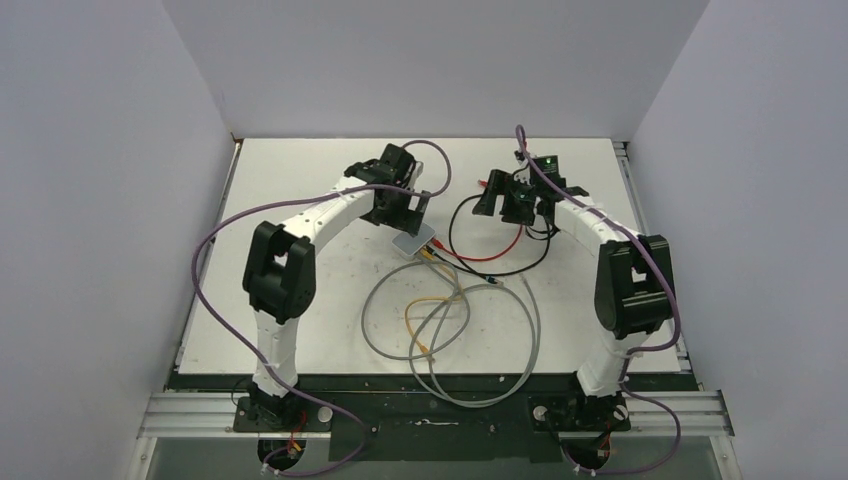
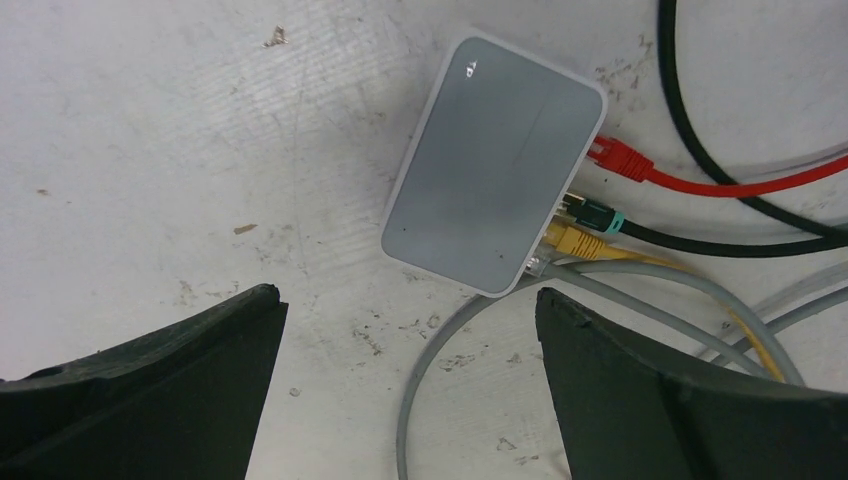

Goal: Pull the plug from the switch port

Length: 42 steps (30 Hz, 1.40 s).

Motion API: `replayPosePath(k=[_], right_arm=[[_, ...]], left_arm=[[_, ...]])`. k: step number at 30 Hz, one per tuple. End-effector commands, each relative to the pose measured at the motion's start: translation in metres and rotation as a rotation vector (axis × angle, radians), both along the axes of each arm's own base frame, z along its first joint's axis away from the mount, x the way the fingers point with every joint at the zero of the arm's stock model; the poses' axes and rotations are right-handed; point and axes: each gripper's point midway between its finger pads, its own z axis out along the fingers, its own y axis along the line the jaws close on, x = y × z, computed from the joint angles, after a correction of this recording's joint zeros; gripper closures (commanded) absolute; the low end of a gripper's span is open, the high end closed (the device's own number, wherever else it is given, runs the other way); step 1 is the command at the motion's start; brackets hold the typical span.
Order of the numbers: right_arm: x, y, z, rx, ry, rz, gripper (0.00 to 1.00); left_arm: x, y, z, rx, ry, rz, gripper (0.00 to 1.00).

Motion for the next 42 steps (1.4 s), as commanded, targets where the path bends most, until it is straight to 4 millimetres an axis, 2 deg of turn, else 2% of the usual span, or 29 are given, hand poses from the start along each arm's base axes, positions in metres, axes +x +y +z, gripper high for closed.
replayPosePath(k=[1,6,14,18,24,33,42], right_arm=[[0.003,0.019,0.002,0.021,-0.009,0.087,0.1],[0.004,0.027,-0.005,0.02,0.014,0.108,0.1],[0.006,0.023,-0.01,-0.003,0.017,0.107,0.1],[0.006,0.022,-0.015,-0.011,0.035,0.104,0.1],[0.007,0.023,-0.019,-0.015,0.046,0.105,0.1],[0.011,0.024,-0.021,-0.01,0.051,0.109,0.1],[0.011,0.026,-0.023,0.001,0.058,0.118,0.1]], left_arm=[[-0.001,-0.013,-0.002,0.001,0.015,-0.125,0.04],[0.002,-0.013,0.001,-0.027,-0.024,-0.129,0.04],[0.004,-0.024,0.005,-0.137,-0.152,-0.199,0.04],[0.0,-0.019,-0.005,-0.127,-0.176,-0.228,0.04],[-0.006,-0.025,-0.022,-0.12,-0.114,-0.311,0.04],[-0.001,-0.023,-0.036,-0.088,-0.12,-0.318,0.03],[-0.008,-0.022,-0.051,-0.061,-0.085,-0.406,0.0]])
